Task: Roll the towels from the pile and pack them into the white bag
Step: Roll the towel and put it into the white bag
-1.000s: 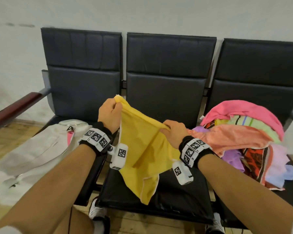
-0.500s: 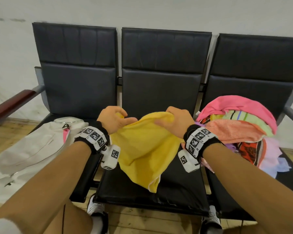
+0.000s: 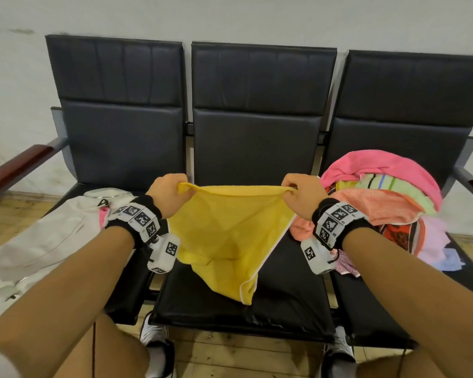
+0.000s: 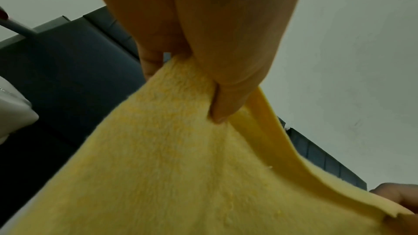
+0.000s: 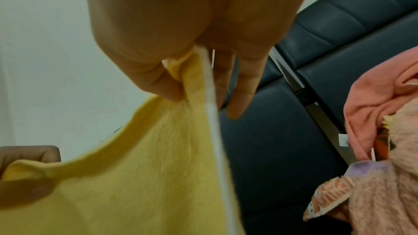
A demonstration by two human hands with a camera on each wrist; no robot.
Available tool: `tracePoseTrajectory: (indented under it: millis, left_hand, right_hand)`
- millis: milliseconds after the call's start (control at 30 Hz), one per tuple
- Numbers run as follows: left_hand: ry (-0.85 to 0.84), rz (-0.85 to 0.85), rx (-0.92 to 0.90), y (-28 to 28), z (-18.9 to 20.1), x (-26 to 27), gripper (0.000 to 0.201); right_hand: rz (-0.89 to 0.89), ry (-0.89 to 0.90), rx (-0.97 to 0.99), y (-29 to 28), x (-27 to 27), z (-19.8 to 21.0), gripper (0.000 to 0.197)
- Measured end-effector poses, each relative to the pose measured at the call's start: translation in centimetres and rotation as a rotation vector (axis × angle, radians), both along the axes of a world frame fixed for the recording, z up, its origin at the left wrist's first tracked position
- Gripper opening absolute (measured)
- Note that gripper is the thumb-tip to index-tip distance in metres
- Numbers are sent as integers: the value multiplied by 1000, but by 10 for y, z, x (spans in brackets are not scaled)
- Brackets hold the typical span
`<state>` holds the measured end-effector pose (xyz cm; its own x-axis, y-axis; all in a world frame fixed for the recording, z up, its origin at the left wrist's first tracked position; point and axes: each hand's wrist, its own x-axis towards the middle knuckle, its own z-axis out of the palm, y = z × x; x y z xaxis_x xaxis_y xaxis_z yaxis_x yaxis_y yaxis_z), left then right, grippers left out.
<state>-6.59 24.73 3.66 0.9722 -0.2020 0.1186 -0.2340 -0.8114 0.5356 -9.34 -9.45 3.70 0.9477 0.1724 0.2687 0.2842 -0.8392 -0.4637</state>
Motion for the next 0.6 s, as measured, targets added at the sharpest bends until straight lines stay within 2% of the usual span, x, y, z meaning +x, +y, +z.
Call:
tracePoseTrajectory:
  millis: [133,267,367,433,533,600]
  left_hand:
    - [23,-42,32,4,0,-1,10]
    - [51,2,5,10,-3,1,30]
    - [77,42,0,9,-8,7,49]
    - [119,8,77,10,-14,11,45]
    - [201,-91,213,18,-27,17,25]
    - [223,-79,268,21,-32,19,24]
  right_hand:
    - [18,116,4,-8,4,0,16]
    - [-6,15,-25,-15,3,-6,24]
    - [-2,-8,3,-20,6,-11,17]
    - [5,47,-13,-25,9,-16,14]
    - [-55,121,-81,-31,13,-24,12]
    - [-129,128,-66,-32,14,-29,12]
